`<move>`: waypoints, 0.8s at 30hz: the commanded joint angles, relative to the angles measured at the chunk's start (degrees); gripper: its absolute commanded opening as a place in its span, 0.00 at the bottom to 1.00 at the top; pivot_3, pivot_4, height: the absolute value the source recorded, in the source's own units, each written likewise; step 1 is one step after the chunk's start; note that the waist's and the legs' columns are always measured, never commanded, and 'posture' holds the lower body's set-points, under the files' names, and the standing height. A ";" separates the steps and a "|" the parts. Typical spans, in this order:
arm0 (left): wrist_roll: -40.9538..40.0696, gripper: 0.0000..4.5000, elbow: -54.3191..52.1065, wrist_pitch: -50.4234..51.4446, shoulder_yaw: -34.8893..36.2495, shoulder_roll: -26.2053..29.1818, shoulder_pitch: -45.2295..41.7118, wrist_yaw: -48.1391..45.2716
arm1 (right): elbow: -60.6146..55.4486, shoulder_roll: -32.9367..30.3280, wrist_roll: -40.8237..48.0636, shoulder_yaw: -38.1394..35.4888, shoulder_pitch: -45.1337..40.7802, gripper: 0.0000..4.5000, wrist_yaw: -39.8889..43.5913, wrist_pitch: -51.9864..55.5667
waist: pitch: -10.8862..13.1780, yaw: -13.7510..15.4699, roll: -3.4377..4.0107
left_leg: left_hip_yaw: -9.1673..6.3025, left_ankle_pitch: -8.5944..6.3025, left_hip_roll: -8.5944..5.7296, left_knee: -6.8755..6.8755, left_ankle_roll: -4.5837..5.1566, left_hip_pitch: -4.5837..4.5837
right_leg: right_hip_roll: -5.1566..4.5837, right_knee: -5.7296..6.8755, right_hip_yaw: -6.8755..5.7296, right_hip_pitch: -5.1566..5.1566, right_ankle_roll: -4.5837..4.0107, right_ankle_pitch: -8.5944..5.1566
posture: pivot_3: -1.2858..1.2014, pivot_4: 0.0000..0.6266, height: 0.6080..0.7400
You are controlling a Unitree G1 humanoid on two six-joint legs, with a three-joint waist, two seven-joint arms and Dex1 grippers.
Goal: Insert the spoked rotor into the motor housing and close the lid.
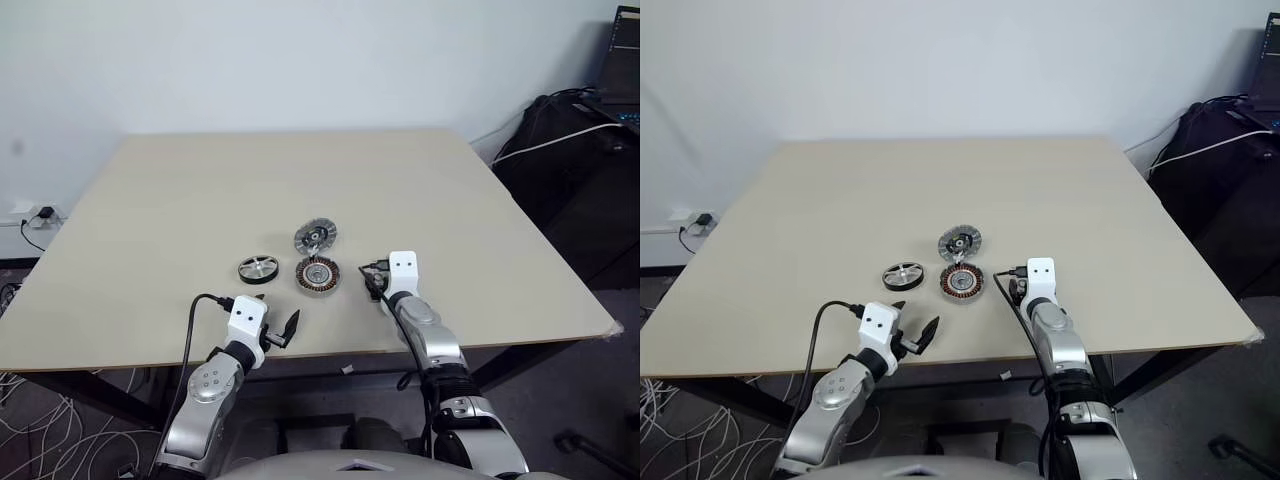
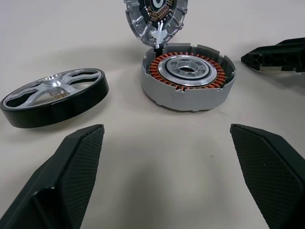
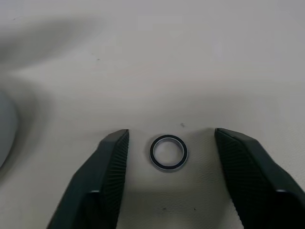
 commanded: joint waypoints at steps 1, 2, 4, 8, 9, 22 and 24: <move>-0.18 1.00 -2.19 -1.36 0.22 -0.08 -0.93 -0.09 | -1.54 0.35 0.64 -0.34 -0.38 0.41 0.05 -0.35 | 0.00 -0.01 0.00 | 0.00 0.00 0.00 0.00 0.00 0.00 | 0.00 0.00 0.00 0.00 0.00 0.00 | 0.52 0.00 1.00; -0.18 1.00 -2.23 -1.35 0.21 -0.07 -0.89 -0.09 | -1.69 0.41 0.65 -0.34 -0.25 0.34 0.06 -0.34 | 0.00 -0.04 0.00 | 0.00 0.00 0.00 0.00 0.00 0.00 | 0.00 0.00 0.00 0.00 0.00 0.00 | 0.52 0.00 1.00; -0.15 1.00 -2.28 -1.37 0.19 -0.05 -0.83 -0.09 | -1.89 0.48 0.68 -0.36 -0.04 0.21 0.03 -0.35 | 0.00 -0.11 0.00 | 0.00 0.00 0.00 0.00 0.00 0.00 | 0.00 0.00 0.00 0.00 0.00 0.00 | 0.52 0.00 1.00; -0.20 1.00 -2.28 -1.34 0.24 -0.08 -0.80 -0.05 | -3.37 0.69 0.55 0.02 0.69 0.15 -0.06 -0.06 | 0.00 -0.11 0.00 | 0.00 0.00 0.01 0.00 0.00 0.00 | 0.00 0.00 0.00 -0.01 0.00 0.00 | 0.52 0.00 1.00; -0.20 1.00 -2.27 -1.35 0.24 -0.08 -0.80 -0.05 | -3.84 0.74 0.47 0.18 0.88 0.15 -0.05 0.01 | 0.00 -0.11 0.00 | 0.00 0.00 0.01 0.00 0.00 0.00 | 0.00 0.00 0.00 -0.01 0.00 0.00 | 0.52 0.00 1.00; -0.40 1.00 -1.80 -1.35 0.08 -0.22 -1.11 -0.45 | -26.21 3.51 -0.66 14.35 4.78 0.15 7.00 7.13 | 0.05 0.07 0.06 | 0.00 0.00 0.04 -0.04 0.00 -0.11 | -0.02 0.00 -0.03 -0.26 0.00 -0.01 | 0.52 0.00 1.00; -0.36 1.00 -1.73 -1.36 0.00 -0.30 -1.13 -0.43 | -24.62 3.51 -1.92 16.47 4.35 0.15 7.32 7.14 | 0.05 0.17 0.06 | 0.00 0.00 0.02 -0.03 0.00 -0.12 | -0.04 0.00 -0.04 -0.26 0.00 -0.01 | 0.52 0.00 1.00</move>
